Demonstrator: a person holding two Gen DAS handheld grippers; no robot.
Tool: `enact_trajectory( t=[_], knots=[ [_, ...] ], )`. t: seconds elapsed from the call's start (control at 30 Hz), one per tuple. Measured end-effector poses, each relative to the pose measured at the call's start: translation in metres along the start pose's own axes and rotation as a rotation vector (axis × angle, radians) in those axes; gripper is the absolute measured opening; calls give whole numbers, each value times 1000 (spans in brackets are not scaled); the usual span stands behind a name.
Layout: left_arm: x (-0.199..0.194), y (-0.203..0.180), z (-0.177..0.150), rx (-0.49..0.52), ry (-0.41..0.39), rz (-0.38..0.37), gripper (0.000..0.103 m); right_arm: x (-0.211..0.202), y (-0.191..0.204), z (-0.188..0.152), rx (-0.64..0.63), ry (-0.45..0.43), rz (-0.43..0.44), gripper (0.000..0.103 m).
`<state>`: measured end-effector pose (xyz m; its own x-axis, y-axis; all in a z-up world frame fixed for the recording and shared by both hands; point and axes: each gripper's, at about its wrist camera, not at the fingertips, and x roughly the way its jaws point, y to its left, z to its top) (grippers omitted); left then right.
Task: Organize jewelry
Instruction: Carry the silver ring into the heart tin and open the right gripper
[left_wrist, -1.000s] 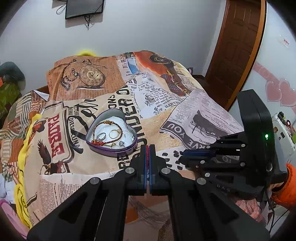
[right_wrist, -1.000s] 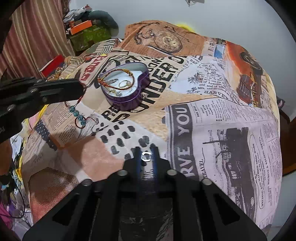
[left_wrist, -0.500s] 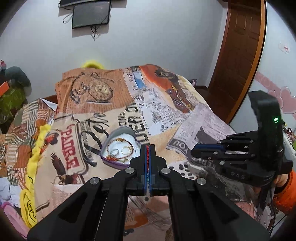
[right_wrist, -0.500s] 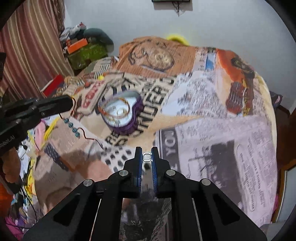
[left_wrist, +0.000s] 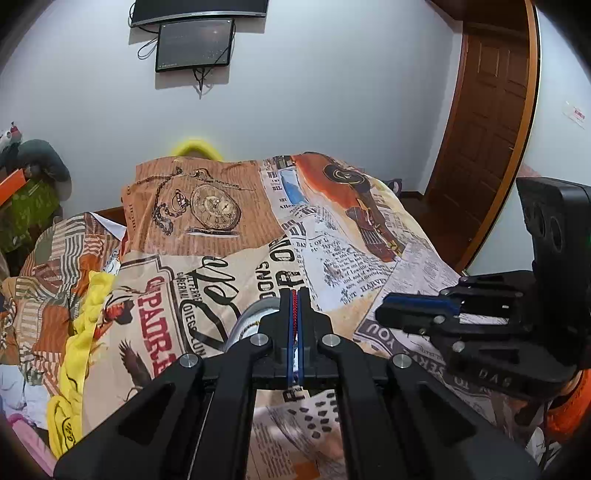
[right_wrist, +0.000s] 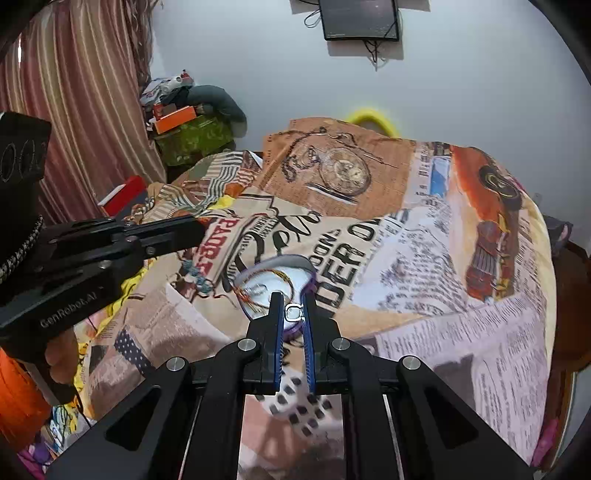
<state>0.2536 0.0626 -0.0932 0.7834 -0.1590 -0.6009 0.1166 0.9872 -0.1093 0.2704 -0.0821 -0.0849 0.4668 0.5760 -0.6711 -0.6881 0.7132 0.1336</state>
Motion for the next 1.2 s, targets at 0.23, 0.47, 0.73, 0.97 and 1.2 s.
enact_trajectory(
  t=[0.23, 0.47, 0.73, 0.97, 1.2],
  knots=[
    [18, 11, 6, -22, 4, 3, 0, 25, 6, 10, -22, 13, 24, 9],
    [45, 27, 4, -42, 44, 11, 0, 52, 6, 15, -28, 58, 40, 9],
    [79, 46, -8, -88, 119, 4, 0, 87, 1, 18, -11, 141, 77, 9],
    [100, 60, -25, -110, 193, 6, 0, 111, 4, 14, -41, 200, 63, 9],
    [99, 66, -30, -107, 218, 2, 0, 126, 3, 15, -44, 230, 62, 9]
  ],
)
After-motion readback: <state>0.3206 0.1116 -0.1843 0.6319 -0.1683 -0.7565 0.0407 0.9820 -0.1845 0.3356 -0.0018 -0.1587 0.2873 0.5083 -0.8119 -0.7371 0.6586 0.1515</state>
